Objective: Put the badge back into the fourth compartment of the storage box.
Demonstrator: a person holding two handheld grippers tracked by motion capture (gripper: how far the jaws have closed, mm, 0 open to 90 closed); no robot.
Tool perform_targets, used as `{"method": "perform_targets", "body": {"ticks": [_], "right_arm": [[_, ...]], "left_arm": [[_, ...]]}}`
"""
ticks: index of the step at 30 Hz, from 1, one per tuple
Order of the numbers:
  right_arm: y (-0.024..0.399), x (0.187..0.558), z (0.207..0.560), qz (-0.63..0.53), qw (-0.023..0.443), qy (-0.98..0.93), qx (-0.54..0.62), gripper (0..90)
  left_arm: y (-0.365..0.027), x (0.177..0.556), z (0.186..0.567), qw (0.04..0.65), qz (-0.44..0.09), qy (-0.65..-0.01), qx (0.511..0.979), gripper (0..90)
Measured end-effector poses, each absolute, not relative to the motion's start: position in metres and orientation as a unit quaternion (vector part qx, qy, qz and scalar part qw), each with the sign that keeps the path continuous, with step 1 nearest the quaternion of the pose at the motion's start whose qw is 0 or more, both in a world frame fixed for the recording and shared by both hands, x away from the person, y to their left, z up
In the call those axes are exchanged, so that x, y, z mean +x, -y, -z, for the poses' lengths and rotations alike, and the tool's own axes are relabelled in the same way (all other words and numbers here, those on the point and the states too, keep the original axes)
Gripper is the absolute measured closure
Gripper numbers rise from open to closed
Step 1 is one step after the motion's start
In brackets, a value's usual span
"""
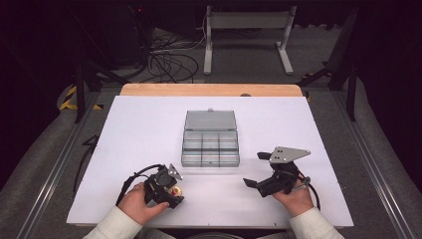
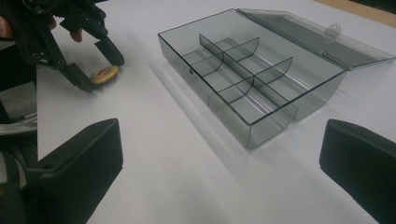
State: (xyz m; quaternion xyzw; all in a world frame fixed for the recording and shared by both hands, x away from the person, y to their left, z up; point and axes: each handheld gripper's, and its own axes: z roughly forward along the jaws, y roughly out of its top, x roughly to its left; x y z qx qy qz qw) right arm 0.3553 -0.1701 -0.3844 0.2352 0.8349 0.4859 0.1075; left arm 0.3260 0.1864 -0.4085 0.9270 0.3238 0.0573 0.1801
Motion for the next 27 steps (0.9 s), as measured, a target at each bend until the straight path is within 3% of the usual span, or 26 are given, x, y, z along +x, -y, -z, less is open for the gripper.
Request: {"method": "perform_targets", "body": {"ticks": [8,20,27], "right_arm": [[0.17,0.355,0.384,-0.487,0.106,-0.835,0.234,0.0],[0.17,0.355,0.384,-0.486,0.107,-0.835,0.234,0.1],[0.17,0.356,0.385,-0.486,0.105,-0.835,0.235,0.1]], "left_arm": [[-0.185,0.325,0.407,0.176,-0.063,-0.322,0.928,46.6],[-0.185,0.324,0.406,0.179,-0.062,-0.316,0.93,47.3],[-0.187,0.324,0.398,0.211,-0.073,-0.317,0.922,47.3]]}}
